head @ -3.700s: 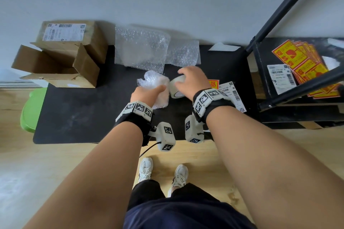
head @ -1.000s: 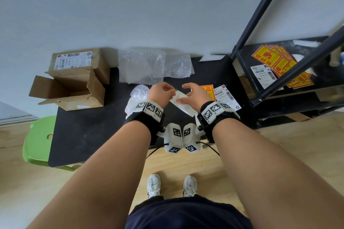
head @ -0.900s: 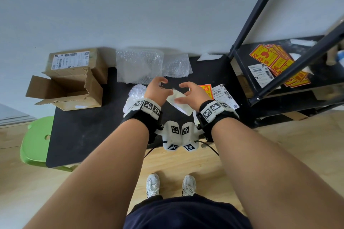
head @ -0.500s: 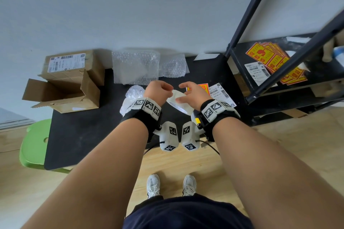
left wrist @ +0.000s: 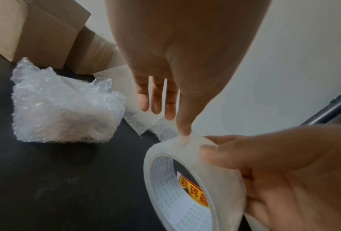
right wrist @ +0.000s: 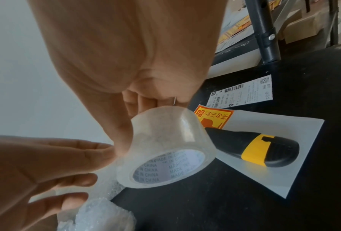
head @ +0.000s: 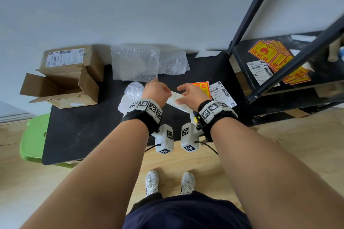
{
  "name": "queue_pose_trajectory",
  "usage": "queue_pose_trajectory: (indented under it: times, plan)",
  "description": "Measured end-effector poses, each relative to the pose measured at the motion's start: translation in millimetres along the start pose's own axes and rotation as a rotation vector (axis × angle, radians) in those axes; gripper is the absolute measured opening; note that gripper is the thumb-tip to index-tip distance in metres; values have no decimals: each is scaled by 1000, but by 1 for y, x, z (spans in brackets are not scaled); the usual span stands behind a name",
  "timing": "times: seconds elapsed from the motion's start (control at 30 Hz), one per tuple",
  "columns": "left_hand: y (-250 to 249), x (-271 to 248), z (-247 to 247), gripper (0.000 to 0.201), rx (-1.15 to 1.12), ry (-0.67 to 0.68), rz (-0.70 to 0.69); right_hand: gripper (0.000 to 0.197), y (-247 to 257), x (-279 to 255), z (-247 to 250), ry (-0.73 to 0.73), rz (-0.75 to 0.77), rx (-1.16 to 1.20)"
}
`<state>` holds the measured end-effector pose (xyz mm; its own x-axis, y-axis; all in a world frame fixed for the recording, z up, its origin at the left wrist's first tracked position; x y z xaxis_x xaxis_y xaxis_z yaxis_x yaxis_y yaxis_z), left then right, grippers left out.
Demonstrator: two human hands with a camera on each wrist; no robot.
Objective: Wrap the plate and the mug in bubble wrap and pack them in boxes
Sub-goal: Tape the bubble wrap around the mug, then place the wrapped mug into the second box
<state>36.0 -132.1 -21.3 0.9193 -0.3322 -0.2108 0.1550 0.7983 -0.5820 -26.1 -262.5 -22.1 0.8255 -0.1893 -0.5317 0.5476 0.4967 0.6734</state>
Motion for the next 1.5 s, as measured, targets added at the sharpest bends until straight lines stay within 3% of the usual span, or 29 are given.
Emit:
queue_pose_trajectory:
  times: [0.17, 0.27, 0.37, 0.5, 0.63, 0.77, 0.87, 0.93, 1.03, 1.2, 1.5]
  plan:
    - [23, -6, 10, 31, -91, -100, 20, 44, -1, 12, -15, -33, -21, -245]
    - [55, -9, 28, 27, -43, -186, 121, 34, 8, 15, -20, -88, 19, -400]
    - [82, -16, 47, 32, 81, -266, 162, 25, 13, 17, -33, -91, 22, -476]
    - [120, -32, 65, 42, 17, -349, 257, 11, 12, 21, -55, -63, -28, -513]
    - [155, -31, 44, 52, -106, -110, 435, 23, 8, 22, -77, 42, -101, -584]
    - [167, -28, 25, 45, -137, 72, 451, 35, 10, 32, -85, 90, -234, -638]
    - [168, -28, 23, 27, -176, 97, 412, 28, 34, 34, -75, -136, -142, -506]
    - [169, -30, 24, 24, -183, 90, 402, 30, 44, 32, -77, -201, -88, -363]
    - [172, -28, 27, 22, -212, 70, 379, 43, 50, 39, -99, -107, -106, -228]
    - [180, -33, 33, 26, -281, 11, 382, 39, 53, 40, -124, 7, -133, -281]
    - [159, -40, 86, 39, -376, -252, 288, 46, 84, 36, -118, 26, -82, -32]
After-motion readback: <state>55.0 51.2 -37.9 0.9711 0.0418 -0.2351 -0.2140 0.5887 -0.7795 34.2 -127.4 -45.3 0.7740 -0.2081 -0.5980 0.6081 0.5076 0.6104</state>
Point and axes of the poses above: each hand's wrist, its own x-axis towards the middle knuckle, its own z-axis out of the back of the hand, y = z × x, the point moved 9 cm from there along x, towards the middle knuckle, and after that the axes turned 5 degrees about -z, right-handed, at the moved point
